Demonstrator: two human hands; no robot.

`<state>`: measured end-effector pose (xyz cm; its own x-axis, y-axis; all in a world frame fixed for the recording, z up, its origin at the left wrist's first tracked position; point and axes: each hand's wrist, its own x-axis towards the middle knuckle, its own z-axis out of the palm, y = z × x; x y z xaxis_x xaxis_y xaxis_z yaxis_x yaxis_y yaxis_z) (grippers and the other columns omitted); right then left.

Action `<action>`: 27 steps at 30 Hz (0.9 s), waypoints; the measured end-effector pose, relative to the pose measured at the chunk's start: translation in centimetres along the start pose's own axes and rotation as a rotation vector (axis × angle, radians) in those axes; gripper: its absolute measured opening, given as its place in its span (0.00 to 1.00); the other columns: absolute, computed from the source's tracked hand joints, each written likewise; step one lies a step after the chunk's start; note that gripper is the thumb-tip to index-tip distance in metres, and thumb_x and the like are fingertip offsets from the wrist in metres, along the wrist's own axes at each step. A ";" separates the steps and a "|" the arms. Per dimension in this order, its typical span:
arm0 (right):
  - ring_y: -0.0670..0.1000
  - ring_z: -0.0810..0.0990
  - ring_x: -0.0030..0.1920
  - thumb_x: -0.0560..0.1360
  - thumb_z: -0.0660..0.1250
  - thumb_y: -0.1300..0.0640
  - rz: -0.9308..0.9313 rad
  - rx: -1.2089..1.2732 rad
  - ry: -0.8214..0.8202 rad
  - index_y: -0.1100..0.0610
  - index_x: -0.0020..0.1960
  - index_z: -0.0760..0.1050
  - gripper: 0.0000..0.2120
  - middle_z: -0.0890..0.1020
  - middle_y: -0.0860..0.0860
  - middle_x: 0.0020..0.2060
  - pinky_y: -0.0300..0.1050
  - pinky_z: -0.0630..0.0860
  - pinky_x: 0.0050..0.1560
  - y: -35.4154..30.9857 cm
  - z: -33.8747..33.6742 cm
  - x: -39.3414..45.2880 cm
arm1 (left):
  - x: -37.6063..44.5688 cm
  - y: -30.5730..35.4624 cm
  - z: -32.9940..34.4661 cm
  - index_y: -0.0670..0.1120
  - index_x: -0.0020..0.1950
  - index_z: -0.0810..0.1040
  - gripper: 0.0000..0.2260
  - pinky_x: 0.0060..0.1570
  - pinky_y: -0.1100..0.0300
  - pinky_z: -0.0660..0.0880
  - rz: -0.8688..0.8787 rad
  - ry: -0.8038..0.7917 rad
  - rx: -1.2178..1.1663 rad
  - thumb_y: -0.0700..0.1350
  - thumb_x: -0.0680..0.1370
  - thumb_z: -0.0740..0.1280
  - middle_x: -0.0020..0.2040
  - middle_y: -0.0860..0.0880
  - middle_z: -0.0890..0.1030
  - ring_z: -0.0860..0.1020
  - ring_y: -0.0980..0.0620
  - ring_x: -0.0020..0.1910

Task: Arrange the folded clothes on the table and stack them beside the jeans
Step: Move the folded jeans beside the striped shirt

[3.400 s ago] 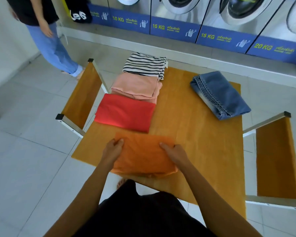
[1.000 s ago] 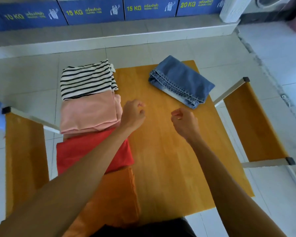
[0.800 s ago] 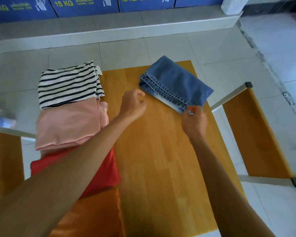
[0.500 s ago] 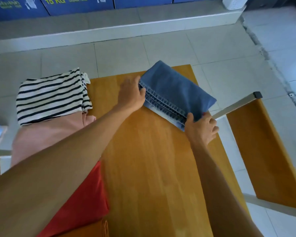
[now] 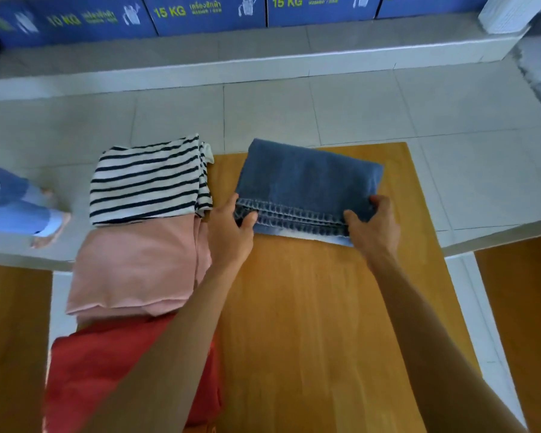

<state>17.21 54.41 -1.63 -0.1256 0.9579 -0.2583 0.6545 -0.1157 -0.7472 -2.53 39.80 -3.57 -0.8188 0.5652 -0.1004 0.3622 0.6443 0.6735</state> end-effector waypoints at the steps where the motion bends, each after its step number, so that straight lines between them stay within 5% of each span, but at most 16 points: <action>1: 0.56 0.79 0.60 0.76 0.71 0.53 -0.023 -0.019 -0.041 0.55 0.71 0.67 0.26 0.79 0.53 0.62 0.51 0.78 0.56 -0.9 0.6 0.7 | 0.2 -0.5 -0.5 0.48 0.74 0.69 0.27 0.67 0.50 0.71 -0.026 0.024 0.010 0.53 0.77 0.69 0.68 0.46 0.77 0.74 0.46 0.67; 9: 0.58 0.80 0.60 0.76 0.71 0.56 -0.137 -0.113 -0.191 0.56 0.72 0.68 0.26 0.79 0.55 0.63 0.54 0.80 0.57 -5.7 3.4 4.7 | 1.6 0.9 -2.4 0.47 0.64 0.73 0.15 0.53 0.55 0.79 -0.152 0.019 0.041 0.41 0.78 0.68 0.58 0.47 0.80 0.80 0.46 0.56; 16: 0.57 0.80 0.60 0.76 0.70 0.55 -0.195 -0.099 -0.197 0.55 0.72 0.68 0.26 0.78 0.55 0.63 0.55 0.81 0.57 -4.8 4.2 4.5 | 0.3 0.6 -3.4 0.49 0.68 0.69 0.22 0.40 0.58 0.79 -0.159 -0.062 -0.020 0.35 0.76 0.64 0.53 0.49 0.80 0.80 0.48 0.47; 20: 0.55 0.78 0.61 0.78 0.68 0.48 -0.211 -0.066 -0.216 0.51 0.75 0.66 0.28 0.75 0.54 0.67 0.53 0.79 0.60 -3.5 4.3 3.7 | -0.3 0.6 -4.0 0.48 0.74 0.62 0.27 0.25 0.68 0.68 -0.184 -0.110 -0.037 0.35 0.77 0.63 0.56 0.46 0.79 0.79 0.49 0.42; 24: 0.55 0.76 0.64 0.74 0.67 0.42 -0.136 -0.057 -0.274 0.43 0.76 0.64 0.31 0.74 0.53 0.67 0.57 0.78 0.63 -3.4 3.6 3.8 | -1.6 1.1 -5.5 0.51 0.79 0.55 0.31 0.45 0.52 0.82 -0.136 -0.133 0.001 0.44 0.78 0.63 0.73 0.44 0.69 0.81 0.39 0.56; 27: 0.55 0.78 0.61 0.73 0.67 0.46 -0.114 -0.012 -0.226 0.37 0.71 0.67 0.27 0.76 0.53 0.64 0.53 0.81 0.55 -2.9 2.3 2.1 | -3.1 0.6 -7.7 0.48 0.76 0.64 0.25 0.41 0.72 0.76 -0.103 -0.102 -0.036 0.44 0.79 0.64 0.67 0.47 0.75 0.80 0.57 0.47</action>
<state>13.34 56.12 -1.45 -0.3616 0.8814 -0.3038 0.6350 -0.0057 -0.7725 -3.23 34.50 2.79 -0.8004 0.5480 -0.2429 0.2613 0.6836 0.6815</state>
